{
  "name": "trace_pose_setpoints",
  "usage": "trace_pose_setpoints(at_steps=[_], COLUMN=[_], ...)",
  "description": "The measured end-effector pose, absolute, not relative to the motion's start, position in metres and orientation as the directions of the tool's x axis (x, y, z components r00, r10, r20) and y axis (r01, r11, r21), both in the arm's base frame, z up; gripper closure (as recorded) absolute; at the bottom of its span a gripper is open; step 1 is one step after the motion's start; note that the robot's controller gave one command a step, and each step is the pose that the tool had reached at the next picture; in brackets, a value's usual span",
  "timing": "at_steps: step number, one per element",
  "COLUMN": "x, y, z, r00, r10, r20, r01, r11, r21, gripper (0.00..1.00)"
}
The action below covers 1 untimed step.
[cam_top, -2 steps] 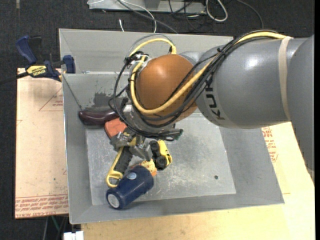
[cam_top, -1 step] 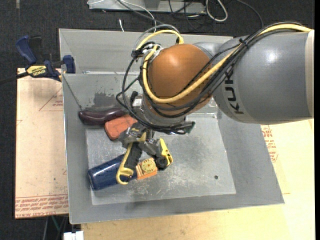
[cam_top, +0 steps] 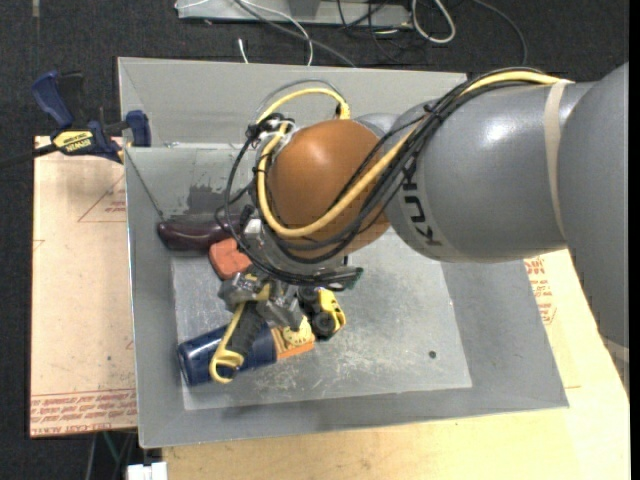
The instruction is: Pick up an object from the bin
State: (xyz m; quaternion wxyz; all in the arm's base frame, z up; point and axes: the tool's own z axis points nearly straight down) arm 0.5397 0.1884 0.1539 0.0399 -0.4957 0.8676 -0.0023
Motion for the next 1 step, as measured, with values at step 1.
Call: trace_pose_setpoints(at_steps=[1], x=[0.5419], y=[0.1839], z=[0.2563], r00=[-0.509], r10=[-0.858], r20=[-0.068], r01=[-0.857], r11=[0.512], r21=[-0.046], gripper=[1.00])
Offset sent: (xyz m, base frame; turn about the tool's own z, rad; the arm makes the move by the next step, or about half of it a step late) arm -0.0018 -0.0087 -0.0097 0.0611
